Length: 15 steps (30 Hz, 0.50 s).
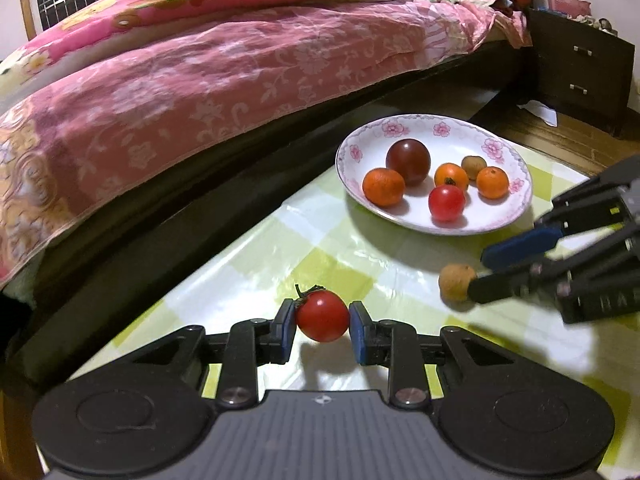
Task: Organize fruits
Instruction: 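Lift both fruits and carry them toward the white plate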
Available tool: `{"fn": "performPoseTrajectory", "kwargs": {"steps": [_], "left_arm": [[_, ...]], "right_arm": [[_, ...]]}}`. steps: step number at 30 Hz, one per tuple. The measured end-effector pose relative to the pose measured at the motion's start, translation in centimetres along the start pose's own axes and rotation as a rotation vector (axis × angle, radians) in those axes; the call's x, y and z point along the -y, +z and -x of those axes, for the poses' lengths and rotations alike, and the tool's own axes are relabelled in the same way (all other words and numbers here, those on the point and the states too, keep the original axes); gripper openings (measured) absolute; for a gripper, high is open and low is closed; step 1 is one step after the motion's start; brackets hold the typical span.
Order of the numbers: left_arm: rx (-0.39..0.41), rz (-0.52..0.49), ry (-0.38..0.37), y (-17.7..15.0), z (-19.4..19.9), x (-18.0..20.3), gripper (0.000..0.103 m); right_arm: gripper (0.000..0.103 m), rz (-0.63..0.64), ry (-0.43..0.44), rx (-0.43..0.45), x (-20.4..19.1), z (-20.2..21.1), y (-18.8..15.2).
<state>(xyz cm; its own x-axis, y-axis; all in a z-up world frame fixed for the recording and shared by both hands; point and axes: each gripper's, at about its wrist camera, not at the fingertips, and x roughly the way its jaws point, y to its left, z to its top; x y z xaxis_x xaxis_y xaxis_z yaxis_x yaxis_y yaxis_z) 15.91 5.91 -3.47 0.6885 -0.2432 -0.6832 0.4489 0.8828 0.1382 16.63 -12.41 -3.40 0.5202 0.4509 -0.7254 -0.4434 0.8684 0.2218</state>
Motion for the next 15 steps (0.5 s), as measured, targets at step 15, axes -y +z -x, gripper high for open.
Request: {"fn": "performPoseTrajectory", "kwargs": {"steps": [15], "left_arm": [[-0.017,0.030,-0.055,-1.4,0.5,0.3,0.036]], "right_arm": [[0.033,0.026,-0.051,-0.042,-1.5,-2.2,0.4]]}}
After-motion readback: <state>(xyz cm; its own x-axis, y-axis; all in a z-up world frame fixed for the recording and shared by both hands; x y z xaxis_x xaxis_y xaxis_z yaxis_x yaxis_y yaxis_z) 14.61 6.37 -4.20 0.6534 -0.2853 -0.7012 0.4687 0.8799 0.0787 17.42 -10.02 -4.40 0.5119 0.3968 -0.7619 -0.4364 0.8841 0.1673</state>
